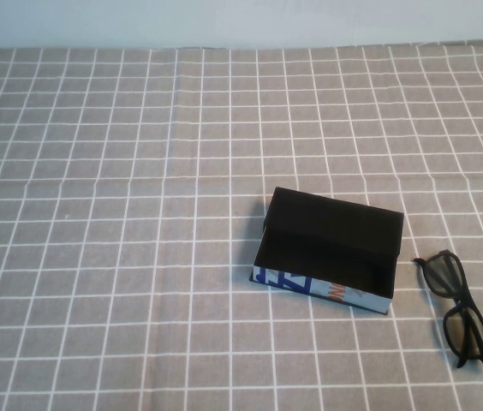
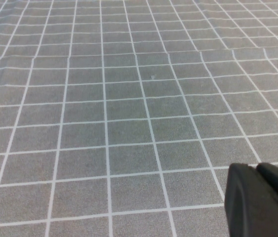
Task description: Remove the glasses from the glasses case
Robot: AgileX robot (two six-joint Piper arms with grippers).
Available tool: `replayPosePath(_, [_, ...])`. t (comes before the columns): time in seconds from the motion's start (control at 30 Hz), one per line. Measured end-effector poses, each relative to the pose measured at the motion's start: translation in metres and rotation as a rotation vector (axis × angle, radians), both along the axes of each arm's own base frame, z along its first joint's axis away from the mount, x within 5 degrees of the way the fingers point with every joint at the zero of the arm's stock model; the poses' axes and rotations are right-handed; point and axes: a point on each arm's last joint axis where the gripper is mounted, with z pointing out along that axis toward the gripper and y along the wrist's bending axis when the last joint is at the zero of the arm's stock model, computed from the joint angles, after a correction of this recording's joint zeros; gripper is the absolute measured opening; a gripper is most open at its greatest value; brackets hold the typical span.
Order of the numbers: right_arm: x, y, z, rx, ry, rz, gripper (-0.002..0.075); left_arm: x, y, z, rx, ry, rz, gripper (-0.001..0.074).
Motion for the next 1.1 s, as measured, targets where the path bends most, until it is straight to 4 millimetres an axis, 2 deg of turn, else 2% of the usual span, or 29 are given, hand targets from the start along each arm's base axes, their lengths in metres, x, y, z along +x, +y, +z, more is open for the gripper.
replayPosePath(0.1, [0.001, 0.000, -0.001, 0.019, 0.000, 0.002, -0.0018, 0.000, 0.000, 0.000, 0.000, 0.000, 0.000, -0.0005])
replayPosePath(0.2, [0.005, 0.000, -0.013, 0.017, 0.024, -0.005, -0.0018, 0.000, 0.000, 0.000, 0.000, 0.000, 0.000, -0.0005])
replayPosePath(0.43, [0.017, -0.003, -0.069, -0.129, 0.156, -0.044, -0.0018, 0.000, 0.000, 0.000, 0.000, 0.000, 0.000, -0.0005])
replayPosePath(0.53, [0.018, -0.004, -0.087, -0.157, 0.202, -0.046, -0.0018, 0.000, 0.000, 0.000, 0.000, 0.000, 0.000, -0.0005])
replayPosePath(0.67, [0.021, -0.005, -0.084, -0.150, 0.148, -0.067, -0.0018, 0.000, 0.000, 0.000, 0.000, 0.000, 0.000, -0.0005])
replayPosePath(1.1, [0.021, -0.005, -0.085, -0.153, 0.143, -0.071, -0.0018, 0.000, 0.000, 0.000, 0.000, 0.000, 0.000, -0.0005])
